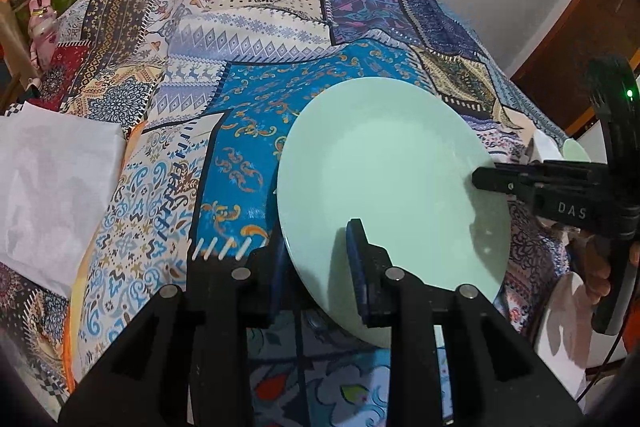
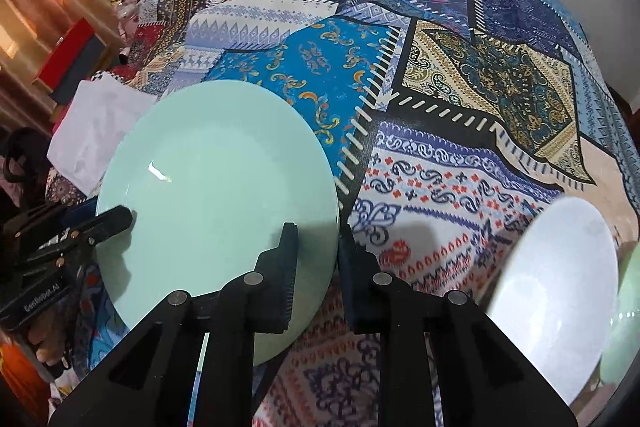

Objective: Organize plates and bowls
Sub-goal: 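Grasp the mint green plate rim with both grippers, then lift the mint green plate with both grippers over the white plate stack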

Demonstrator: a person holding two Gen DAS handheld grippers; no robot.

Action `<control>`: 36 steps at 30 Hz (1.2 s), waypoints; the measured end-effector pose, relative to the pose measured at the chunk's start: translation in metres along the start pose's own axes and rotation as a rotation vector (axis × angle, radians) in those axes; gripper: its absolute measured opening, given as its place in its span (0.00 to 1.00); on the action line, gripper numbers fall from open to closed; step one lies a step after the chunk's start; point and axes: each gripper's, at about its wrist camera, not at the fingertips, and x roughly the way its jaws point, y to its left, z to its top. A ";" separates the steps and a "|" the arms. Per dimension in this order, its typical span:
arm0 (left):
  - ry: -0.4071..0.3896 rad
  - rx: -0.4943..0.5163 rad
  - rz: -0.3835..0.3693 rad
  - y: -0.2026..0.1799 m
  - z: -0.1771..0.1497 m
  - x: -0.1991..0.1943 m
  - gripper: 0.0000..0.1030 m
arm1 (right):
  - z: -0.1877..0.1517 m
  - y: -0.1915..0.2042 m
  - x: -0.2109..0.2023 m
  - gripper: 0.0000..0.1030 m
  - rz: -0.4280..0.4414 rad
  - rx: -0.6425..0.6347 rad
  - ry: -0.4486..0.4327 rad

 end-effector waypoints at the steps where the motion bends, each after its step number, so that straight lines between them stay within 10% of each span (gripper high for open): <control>1: -0.002 0.001 -0.003 -0.001 -0.001 -0.002 0.27 | -0.002 0.001 -0.002 0.17 -0.001 0.002 -0.002; 36: -0.086 0.098 -0.034 -0.086 -0.051 -0.111 0.27 | -0.080 -0.006 -0.123 0.17 0.003 0.033 -0.143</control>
